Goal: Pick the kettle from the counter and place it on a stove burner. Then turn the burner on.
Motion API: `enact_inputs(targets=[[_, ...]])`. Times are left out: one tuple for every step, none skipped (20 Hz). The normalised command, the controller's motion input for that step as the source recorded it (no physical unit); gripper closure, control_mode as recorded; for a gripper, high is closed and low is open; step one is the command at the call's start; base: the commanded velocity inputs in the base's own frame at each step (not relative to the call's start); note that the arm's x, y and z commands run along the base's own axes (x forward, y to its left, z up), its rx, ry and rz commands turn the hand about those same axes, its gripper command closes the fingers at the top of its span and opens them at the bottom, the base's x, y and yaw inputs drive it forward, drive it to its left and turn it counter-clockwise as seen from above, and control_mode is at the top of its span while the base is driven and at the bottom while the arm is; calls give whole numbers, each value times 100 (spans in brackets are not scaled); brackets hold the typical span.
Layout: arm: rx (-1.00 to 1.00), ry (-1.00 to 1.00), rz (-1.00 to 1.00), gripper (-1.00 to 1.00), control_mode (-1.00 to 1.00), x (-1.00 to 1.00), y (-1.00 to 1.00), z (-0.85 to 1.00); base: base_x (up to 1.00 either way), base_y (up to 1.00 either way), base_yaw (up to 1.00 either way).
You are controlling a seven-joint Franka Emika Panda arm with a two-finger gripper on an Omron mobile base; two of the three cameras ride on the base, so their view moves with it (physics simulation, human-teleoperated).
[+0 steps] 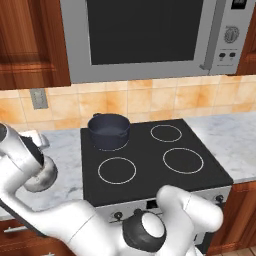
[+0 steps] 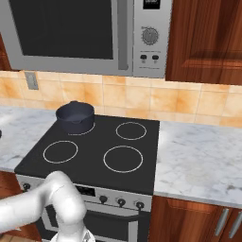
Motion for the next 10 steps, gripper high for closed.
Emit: enact_inputs(targets=[[-3,-19,3,100,-100,-10,-100,0,0,0,0],[-4,-18,1,100,-100,-10,-100,0,0,0,0],[-3,-17,1,100,-100,-11,-100,0,0,0,0],[-1,-16,1,100,-100,-9,-100,0,0,0,0],[0,-14,2,100,-100,-6,-100,0,0,0,0],[0,-9,0,100,-100,0,-100,0,0,0,0],[6,-2,0,100,-100,0,-100,22,0,0,0],[12,0,0,100,-100,0,-100,39,0,0,0],[15,0,0,100,-100,0,-100,53,0,0,0],[18,0,0,100,-100,0,-100,63,0,0,0]])
